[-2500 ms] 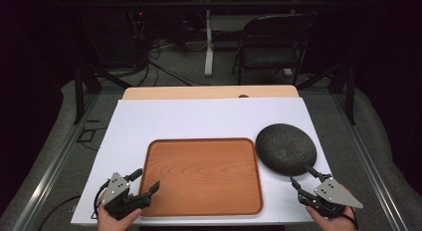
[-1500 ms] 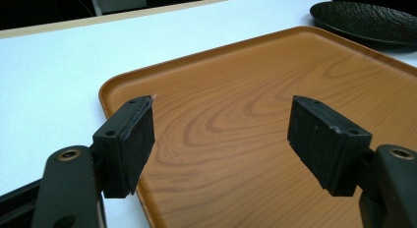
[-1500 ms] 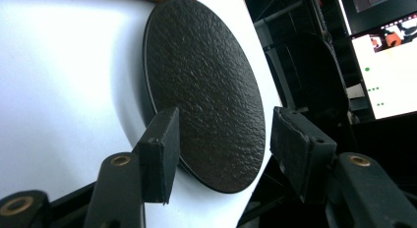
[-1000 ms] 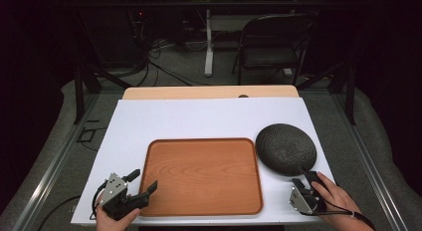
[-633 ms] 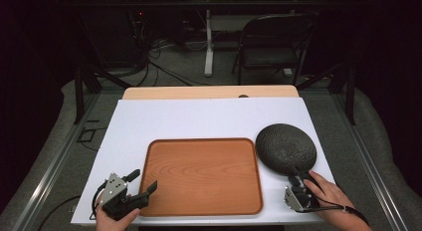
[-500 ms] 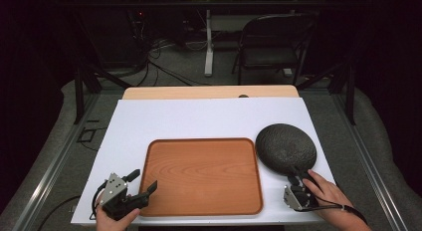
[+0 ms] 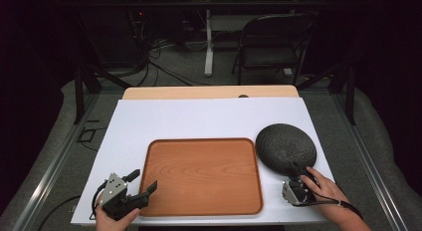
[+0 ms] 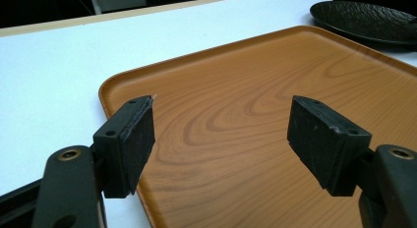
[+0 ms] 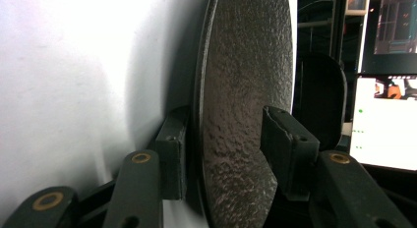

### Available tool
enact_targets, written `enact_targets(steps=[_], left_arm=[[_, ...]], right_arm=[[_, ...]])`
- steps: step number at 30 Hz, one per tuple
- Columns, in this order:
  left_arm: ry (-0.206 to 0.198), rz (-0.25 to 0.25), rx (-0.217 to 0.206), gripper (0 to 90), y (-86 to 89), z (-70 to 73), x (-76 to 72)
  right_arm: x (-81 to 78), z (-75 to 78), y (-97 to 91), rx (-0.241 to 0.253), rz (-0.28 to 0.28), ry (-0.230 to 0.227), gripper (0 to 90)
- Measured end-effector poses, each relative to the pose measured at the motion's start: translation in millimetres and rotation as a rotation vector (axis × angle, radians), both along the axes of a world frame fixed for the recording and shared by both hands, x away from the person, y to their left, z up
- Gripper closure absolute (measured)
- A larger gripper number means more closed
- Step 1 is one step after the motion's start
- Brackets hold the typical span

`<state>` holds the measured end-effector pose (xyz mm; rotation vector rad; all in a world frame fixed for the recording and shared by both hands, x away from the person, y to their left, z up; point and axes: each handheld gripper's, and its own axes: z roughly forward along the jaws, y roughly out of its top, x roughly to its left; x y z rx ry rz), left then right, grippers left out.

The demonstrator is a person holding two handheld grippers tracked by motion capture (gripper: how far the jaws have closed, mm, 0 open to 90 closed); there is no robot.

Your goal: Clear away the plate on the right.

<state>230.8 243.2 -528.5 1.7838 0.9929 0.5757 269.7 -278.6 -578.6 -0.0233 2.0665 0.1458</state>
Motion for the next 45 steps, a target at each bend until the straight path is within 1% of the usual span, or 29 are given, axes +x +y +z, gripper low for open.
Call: enact_targets(steps=[1, 3, 5, 8, 10, 12, 14, 15, 16, 19, 21, 24, 25, 27, 31, 34, 37, 42, 45], left_arm=[[0.0, 0.0, 0.0, 26.1, 0.0, 0.0, 0.0], [0.0, 0.001, -0.001, 26.2, 0.1, 0.0, 0.0], [0.002, 0.006, -0.001, 26.2, 0.4, 0.0, 0.1], [0.006, 0.009, -0.005, 26.2, 0.9, -0.3, 0.3], [0.005, 0.007, -0.005, 26.2, 1.2, -0.2, 0.4], [0.007, 0.007, -0.006, 26.3, 1.0, -0.3, 0.3], [0.006, 0.003, -0.007, 26.3, 0.8, -0.5, 0.8], [0.006, 0.002, -0.008, 26.3, 0.6, -0.5, 0.9], [0.006, 0.002, -0.008, 26.3, 0.6, -0.5, 0.9], [0.007, 0.001, -0.009, 26.3, 0.7, -0.5, 1.0], [0.007, 0.0, -0.007, 26.3, 0.8, -0.5, 1.1], [0.008, 0.001, -0.005, 26.3, 0.9, -0.4, 1.0], [0.009, 0.002, -0.004, 26.4, 1.0, -0.4, 1.0], [0.01, 0.003, -0.005, 26.3, 1.2, -0.4, 1.1], [0.01, 0.003, -0.004, 26.4, 1.3, -0.5, 1.1], [0.01, 0.003, -0.004, 26.5, 1.4, -0.5, 1.0], [0.011, 0.003, -0.003, 26.6, 1.4, -0.5, 1.0], [0.014, 0.003, -0.002, 26.6, 1.5, -0.7, 1.3], [0.018, 0.0, -0.001, 26.5, 1.7, -0.6, 1.4]], right_arm=[[0.4, -0.8, 0.6, -0.002, -0.005, -0.004, 55.5], [2.5, -2.3, 2.8, -0.013, 0.003, -0.013, 57.3], [3.5, -3.5, 4.0, -0.008, 0.004, -0.013, 59.8], [5.7, -3.6, 5.3, -0.013, 0.008, -0.013, 59.9], [6.1, -2.9, 5.8, -0.025, 0.01, -0.011, 59.9], [6.5, -3.1, 5.6, -0.023, 0.016, -0.012, 59.9], [6.4, -3.3, 5.4, -0.024, 0.019, -0.007, 61.6], [6.2, -3.6, 5.8, -0.031, 0.02, 0.001, 65.1], [6.2, -3.6, 5.8, -0.031, 0.02, 0.001, 65.1], [5.8, -4.0, 5.8, -0.03, 0.016, 0.015, 69.0], [5.7, -4.6, 5.7, -0.033, 0.021, 0.023, 73.0], [5.8, -4.7, 5.6, -0.033, 0.024, 0.026, 74.4], [5.5, -5.0, 5.3, -0.021, 0.017, 0.035, 76.9], [5.5, -5.1, 5.7, -0.026, 0.016, 0.043, 78.7], [5.2, -5.1, 6.2, -0.03, 0.014, 0.043, 78.7], [5.9, -4.1, 5.9, -0.024, 0.013, 0.05, 78.5], [6.3, -3.1, 6.9, -0.046, 0.02, 0.055, 78.8], [6.1, -2.7, 7.4, -0.051, 0.02, 0.055, 79.4], [5.1, 3.7, 8.6, -0.038, 0.013, 0.024, 84.1]])
